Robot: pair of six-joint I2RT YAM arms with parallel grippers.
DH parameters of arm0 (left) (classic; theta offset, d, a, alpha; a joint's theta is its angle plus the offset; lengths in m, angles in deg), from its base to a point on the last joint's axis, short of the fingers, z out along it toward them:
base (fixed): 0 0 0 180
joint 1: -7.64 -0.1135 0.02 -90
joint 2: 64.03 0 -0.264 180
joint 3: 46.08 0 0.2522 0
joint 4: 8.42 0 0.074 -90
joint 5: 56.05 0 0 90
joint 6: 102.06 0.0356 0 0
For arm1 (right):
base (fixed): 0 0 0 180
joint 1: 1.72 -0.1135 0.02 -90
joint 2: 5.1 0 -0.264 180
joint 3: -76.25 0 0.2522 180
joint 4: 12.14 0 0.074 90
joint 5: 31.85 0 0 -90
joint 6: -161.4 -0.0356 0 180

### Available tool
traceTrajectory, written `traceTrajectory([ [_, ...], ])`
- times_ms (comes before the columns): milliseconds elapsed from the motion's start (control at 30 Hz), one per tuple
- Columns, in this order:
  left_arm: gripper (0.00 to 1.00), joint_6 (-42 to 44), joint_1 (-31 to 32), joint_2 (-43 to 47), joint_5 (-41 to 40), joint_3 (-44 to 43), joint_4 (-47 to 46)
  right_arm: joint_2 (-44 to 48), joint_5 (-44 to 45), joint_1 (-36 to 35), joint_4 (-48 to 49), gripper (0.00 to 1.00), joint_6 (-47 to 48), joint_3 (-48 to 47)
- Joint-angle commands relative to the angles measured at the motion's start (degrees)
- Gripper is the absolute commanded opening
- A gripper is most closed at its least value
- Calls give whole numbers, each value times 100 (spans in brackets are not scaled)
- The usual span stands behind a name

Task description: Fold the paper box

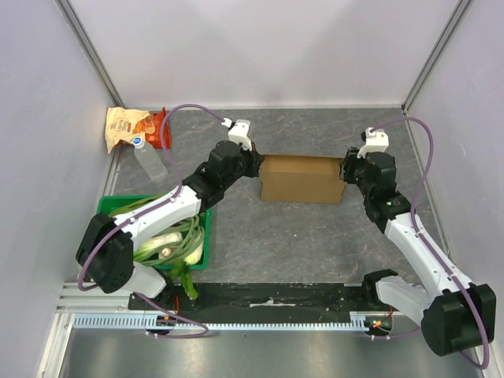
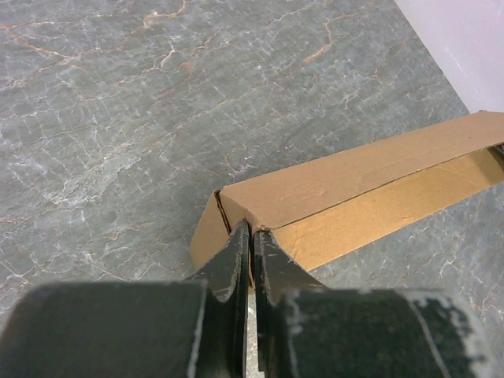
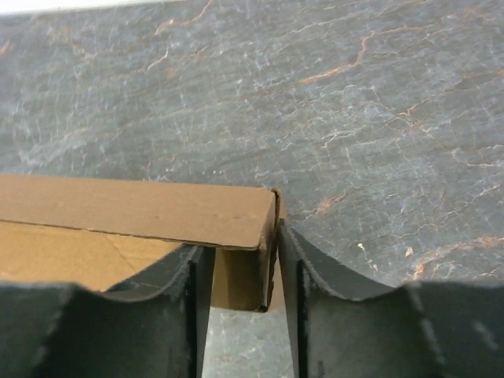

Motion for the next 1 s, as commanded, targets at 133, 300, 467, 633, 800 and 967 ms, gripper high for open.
traceTrajectory([
  [133, 2, -47, 1, -142, -34, -127, 256, 5, -697, -8, -2275, 79, 40, -1228],
  [300, 2, -143, 1, -159, 54, -171, 265, 296, -583, -8, -2541, 83, 207, -1316],
  [467, 2, -144, 1, -203, 72, -311, 432, 190, -381, -8, -2655, 72, 365, -1439],
  [633, 2, -126, 1, -195, 45, -338, 494, 375, -328, 1, -2462, 51, 392, -1290],
  [800, 2, -126, 10, -221, 63, -311, 520, 411, -302, -8, -2400, 24, 374, -1158],
  [967, 2, -179, 88, -195, -33, -57, 380, 235, -442, -8, -2190, 0, 304, -1035],
])
